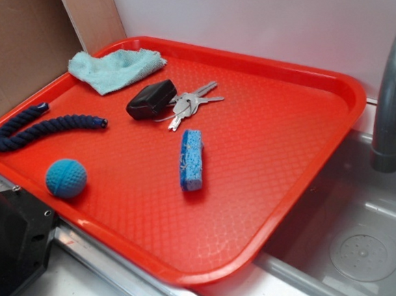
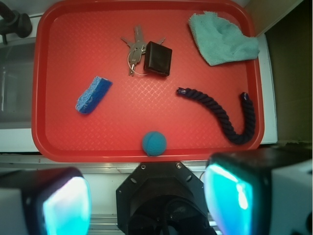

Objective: Grab the blue rope.

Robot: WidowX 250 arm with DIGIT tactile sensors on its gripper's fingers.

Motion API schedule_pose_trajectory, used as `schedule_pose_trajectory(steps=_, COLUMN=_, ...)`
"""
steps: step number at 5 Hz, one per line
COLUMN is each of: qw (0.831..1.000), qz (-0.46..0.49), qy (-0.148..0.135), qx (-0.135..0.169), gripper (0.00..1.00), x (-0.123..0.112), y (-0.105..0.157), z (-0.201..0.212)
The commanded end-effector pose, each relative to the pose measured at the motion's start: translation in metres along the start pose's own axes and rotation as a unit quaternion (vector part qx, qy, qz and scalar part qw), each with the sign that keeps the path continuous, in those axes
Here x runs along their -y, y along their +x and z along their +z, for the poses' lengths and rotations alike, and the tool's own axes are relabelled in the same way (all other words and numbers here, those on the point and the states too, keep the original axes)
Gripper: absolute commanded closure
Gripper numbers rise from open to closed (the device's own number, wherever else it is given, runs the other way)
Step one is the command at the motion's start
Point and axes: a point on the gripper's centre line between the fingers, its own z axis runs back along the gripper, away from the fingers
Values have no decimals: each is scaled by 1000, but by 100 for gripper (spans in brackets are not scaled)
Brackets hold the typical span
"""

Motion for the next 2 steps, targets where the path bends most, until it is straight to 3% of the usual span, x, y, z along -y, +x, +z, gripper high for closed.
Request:
schedule_pose_trajectory(steps=1, qw=1000, qz=0, qy=0, qx=0, gripper=0, x=0, y=0, z=0)
schedule_pose_trajectory(steps=2, qw=996, qz=-80, qy=38, qx=5, gripper=0, x=-24, y=39, z=-35)
